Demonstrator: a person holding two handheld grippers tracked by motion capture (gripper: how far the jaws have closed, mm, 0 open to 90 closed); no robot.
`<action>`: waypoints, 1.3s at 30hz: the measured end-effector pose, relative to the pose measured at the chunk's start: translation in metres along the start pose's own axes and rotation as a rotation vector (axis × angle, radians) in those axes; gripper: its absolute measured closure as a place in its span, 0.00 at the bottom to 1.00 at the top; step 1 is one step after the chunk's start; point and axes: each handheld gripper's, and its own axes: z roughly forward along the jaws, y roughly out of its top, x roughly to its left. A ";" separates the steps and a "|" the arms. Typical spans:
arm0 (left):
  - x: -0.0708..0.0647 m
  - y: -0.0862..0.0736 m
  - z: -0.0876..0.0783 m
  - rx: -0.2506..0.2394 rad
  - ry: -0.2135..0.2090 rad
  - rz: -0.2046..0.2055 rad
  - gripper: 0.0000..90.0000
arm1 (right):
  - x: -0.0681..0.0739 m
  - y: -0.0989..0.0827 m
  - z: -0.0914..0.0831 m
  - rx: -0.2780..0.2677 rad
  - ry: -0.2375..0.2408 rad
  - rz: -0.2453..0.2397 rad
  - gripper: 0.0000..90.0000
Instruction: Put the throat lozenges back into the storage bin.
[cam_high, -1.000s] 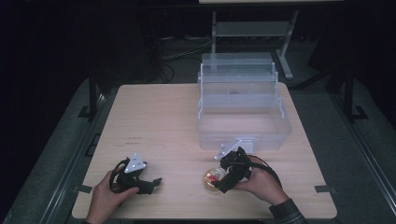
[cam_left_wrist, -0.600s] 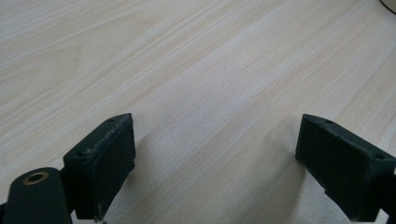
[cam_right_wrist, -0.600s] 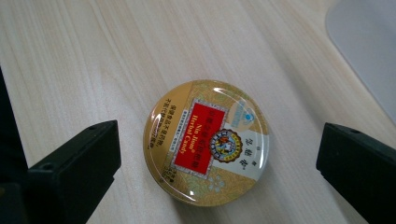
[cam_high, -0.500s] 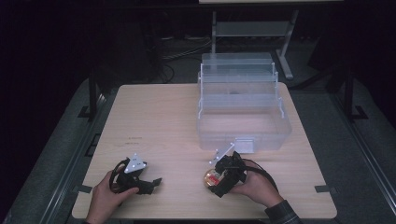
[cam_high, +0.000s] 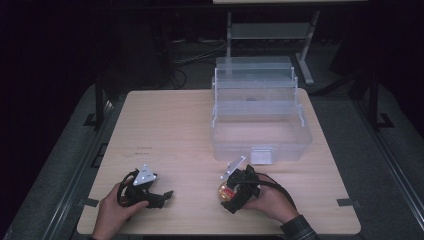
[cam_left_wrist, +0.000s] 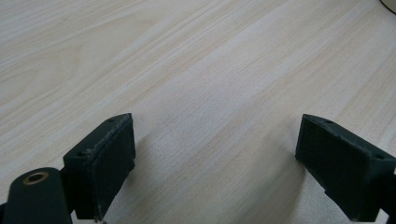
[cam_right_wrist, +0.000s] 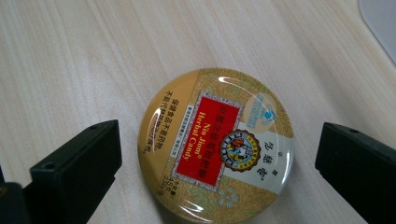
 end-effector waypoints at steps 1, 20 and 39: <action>0.000 0.000 0.000 0.000 0.000 0.000 0.13 | 0.000 0.000 0.000 0.000 0.002 0.003 0.00; 0.000 0.000 0.000 0.000 0.000 0.000 0.12 | -0.002 -0.002 0.005 0.010 0.019 0.021 0.16; 0.000 0.000 0.000 0.000 0.000 -0.001 0.12 | 0.000 -0.002 0.002 0.015 0.034 0.015 0.22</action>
